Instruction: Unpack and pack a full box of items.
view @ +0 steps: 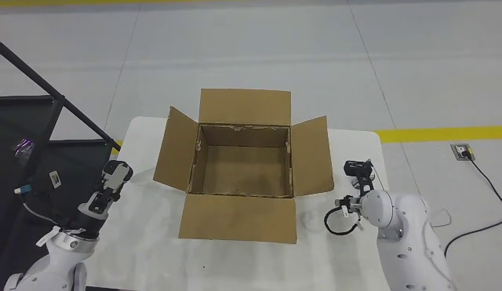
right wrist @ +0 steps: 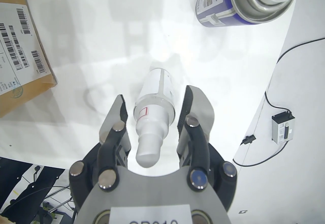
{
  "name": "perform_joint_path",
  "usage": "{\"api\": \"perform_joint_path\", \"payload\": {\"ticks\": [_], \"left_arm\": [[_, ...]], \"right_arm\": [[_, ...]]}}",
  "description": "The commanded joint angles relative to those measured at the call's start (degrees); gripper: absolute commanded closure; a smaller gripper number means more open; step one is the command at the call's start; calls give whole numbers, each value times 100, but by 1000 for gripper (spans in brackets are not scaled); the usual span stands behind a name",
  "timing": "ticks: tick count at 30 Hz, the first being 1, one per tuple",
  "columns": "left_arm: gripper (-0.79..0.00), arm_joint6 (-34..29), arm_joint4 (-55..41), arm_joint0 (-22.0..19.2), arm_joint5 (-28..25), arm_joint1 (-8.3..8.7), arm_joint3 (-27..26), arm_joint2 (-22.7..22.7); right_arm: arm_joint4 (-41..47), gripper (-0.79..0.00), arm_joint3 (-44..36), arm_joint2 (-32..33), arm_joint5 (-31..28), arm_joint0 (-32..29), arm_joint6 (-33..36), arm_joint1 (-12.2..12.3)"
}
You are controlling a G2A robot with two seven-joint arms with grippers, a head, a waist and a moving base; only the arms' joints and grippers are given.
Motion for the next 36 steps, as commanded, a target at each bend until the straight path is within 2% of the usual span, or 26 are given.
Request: {"api": "perform_joint_path", "payload": {"ticks": [1,5,10,14,18,22,26,31,36], "left_arm": [[-785,0,0,0,0,0,0,0],[-785,0,0,0,0,0,0,0],[-785,0,0,0,0,0,0,0],[-785,0,0,0,0,0,0,0],[-785,0,0,0,0,0,0,0],[-785,191,174,105,94,3,-73,-22],[-785,390,141,220,220,4,-115,-38],[-785,452,139,282,271,17,-163,-44],[-785,452,139,282,271,17,-163,-44]], "right_arm": [[4,-785,-127,8,18,-21,21,8],[-172,-785,-687,45,71,-97,54,34],[-147,-785,-2292,150,108,-304,-101,55],[858,-785,-2904,177,-41,-218,-803,29],[1783,-785,-2208,-22,-466,257,-950,19],[1802,-785,-1080,-401,-481,982,-698,12],[1929,-785,-184,-526,-485,1425,-633,12],[2181,-785,387,-792,-644,1624,-563,5],[2226,-785,635,-968,-649,1736,-647,8]]}}
